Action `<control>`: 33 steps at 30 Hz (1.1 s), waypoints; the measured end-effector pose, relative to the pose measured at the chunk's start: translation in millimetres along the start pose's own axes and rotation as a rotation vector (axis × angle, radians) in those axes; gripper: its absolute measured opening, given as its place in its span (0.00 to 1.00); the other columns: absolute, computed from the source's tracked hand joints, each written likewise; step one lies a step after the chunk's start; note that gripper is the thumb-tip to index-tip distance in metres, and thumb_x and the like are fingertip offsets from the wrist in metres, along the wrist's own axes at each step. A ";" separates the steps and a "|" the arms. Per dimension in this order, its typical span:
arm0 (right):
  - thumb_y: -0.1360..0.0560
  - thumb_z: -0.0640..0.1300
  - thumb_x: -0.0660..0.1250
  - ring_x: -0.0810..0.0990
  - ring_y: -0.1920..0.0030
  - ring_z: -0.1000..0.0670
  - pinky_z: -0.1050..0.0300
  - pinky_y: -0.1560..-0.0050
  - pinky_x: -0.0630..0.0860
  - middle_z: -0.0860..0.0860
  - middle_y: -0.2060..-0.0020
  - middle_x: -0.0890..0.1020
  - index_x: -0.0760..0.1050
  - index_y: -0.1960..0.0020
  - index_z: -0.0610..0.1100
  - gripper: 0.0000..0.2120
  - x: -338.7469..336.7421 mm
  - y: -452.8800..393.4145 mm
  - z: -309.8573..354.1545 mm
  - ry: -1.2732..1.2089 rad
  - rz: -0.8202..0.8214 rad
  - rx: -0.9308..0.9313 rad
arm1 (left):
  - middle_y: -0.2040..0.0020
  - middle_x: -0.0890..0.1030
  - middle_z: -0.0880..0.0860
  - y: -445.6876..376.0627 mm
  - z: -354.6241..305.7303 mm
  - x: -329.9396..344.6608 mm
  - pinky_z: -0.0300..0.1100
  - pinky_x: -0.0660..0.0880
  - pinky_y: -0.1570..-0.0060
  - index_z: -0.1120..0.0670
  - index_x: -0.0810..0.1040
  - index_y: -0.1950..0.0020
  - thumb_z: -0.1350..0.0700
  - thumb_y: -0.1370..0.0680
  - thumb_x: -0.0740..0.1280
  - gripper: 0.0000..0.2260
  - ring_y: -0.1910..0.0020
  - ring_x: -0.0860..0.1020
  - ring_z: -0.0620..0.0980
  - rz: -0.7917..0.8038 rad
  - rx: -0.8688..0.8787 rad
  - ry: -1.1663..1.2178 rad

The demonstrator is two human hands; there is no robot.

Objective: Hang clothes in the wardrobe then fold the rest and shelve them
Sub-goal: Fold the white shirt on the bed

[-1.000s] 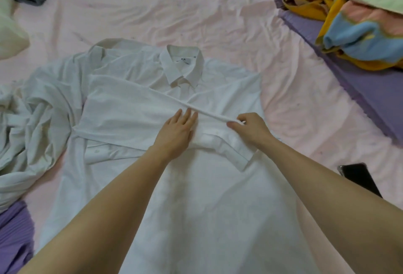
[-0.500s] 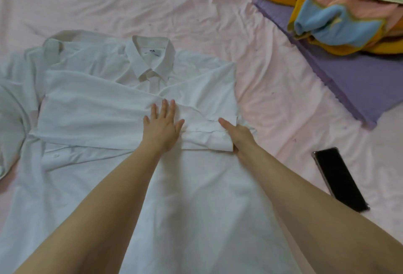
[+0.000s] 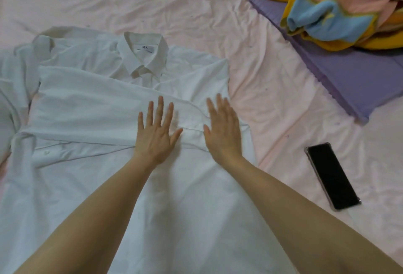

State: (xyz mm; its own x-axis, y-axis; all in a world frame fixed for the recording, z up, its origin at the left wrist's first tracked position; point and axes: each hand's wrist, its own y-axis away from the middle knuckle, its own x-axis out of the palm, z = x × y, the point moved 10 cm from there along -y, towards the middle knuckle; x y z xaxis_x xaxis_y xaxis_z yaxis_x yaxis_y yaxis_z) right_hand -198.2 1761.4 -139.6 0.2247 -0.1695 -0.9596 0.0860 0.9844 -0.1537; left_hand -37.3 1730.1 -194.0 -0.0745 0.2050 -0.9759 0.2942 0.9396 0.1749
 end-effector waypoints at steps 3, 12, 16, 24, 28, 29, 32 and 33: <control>0.18 0.54 0.49 0.41 0.22 0.50 0.51 0.24 0.36 0.48 0.22 0.44 0.43 0.21 0.45 0.30 60.1 17.2 -7.1 0.112 0.406 -0.084 | 0.22 0.34 0.52 4.0 3.0 28.7 0.57 0.43 0.25 0.49 0.35 0.22 0.36 0.20 0.42 0.32 0.23 0.37 0.56 0.205 -0.001 -0.044; 0.18 0.56 0.47 0.39 0.23 0.50 0.52 0.25 0.34 0.47 0.22 0.41 0.40 0.22 0.43 0.31 58.2 34.3 -14.4 0.106 0.450 -0.072 | 0.21 0.38 0.55 23.5 0.0 14.7 0.52 0.43 0.24 0.52 0.40 0.21 0.39 0.18 0.47 0.31 0.22 0.39 0.54 0.128 0.005 0.074; 0.18 0.51 0.56 0.53 0.23 0.45 0.50 0.23 0.44 0.43 0.23 0.56 0.55 0.23 0.38 0.28 5.8 71.9 29.9 -0.041 0.315 -0.216 | 0.21 0.48 0.56 91.7 8.4 -5.2 0.50 0.47 0.24 0.56 0.51 0.21 0.45 0.17 0.51 0.27 0.22 0.45 0.54 0.115 -0.008 0.128; 0.27 0.44 0.71 0.74 0.37 0.37 0.43 0.35 0.69 0.38 0.38 0.75 0.73 0.36 0.36 0.22 -39.7 225.6 48.1 -0.074 0.552 -0.235 | 0.44 0.79 0.62 306.5 57.7 -12.8 0.54 0.74 0.47 0.62 0.80 0.43 0.61 0.28 0.72 0.15 0.47 0.78 0.64 0.078 -0.247 0.186; 0.26 0.43 0.68 0.74 0.42 0.40 0.48 0.55 0.74 0.42 0.43 0.75 0.74 0.41 0.38 0.16 -38.2 297.9 83.1 0.008 0.710 -0.449 | 0.54 0.80 0.56 383.9 40.7 12.5 0.47 0.75 0.63 0.57 0.81 0.51 0.55 0.39 0.80 0.20 0.57 0.79 0.60 0.194 -0.106 0.080; 0.24 0.45 0.66 0.72 0.40 0.41 0.49 0.56 0.73 0.43 0.40 0.73 0.71 0.38 0.40 0.17 -32.3 314.3 85.7 0.048 0.763 -0.463 | 0.53 0.79 0.55 398.4 39.2 22.0 0.46 0.75 0.66 0.57 0.80 0.51 0.53 0.41 0.81 0.22 0.56 0.79 0.59 0.231 -0.082 0.060; 0.23 0.47 0.64 0.66 0.33 0.43 0.50 0.50 0.71 0.44 0.34 0.67 0.63 0.32 0.42 0.23 -14.3 346.2 79.6 0.225 0.819 -0.421 | 0.49 0.79 0.53 418.7 39.3 40.2 0.44 0.74 0.74 0.56 0.79 0.48 0.56 0.45 0.81 0.27 0.52 0.78 0.57 0.269 -0.052 0.010; 0.23 0.46 0.63 0.63 0.30 0.42 0.51 0.46 0.70 0.44 0.30 0.64 0.60 0.29 0.42 0.25 -8.1 356.8 78.4 0.285 0.821 -0.407 | 0.48 0.79 0.54 423.6 39.8 43.7 0.43 0.72 0.76 0.57 0.79 0.47 0.59 0.46 0.80 0.28 0.51 0.77 0.57 0.246 -0.041 -0.006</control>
State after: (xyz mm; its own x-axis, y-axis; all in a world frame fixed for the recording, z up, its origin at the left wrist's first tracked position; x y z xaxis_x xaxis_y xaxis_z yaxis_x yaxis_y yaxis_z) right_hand -93.2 2110.2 -168.3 -0.1848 0.5455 -0.8175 -0.3488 0.7413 0.5734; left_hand 122.0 2126.1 -167.8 0.0004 0.4275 -0.9040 0.2638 0.8719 0.4125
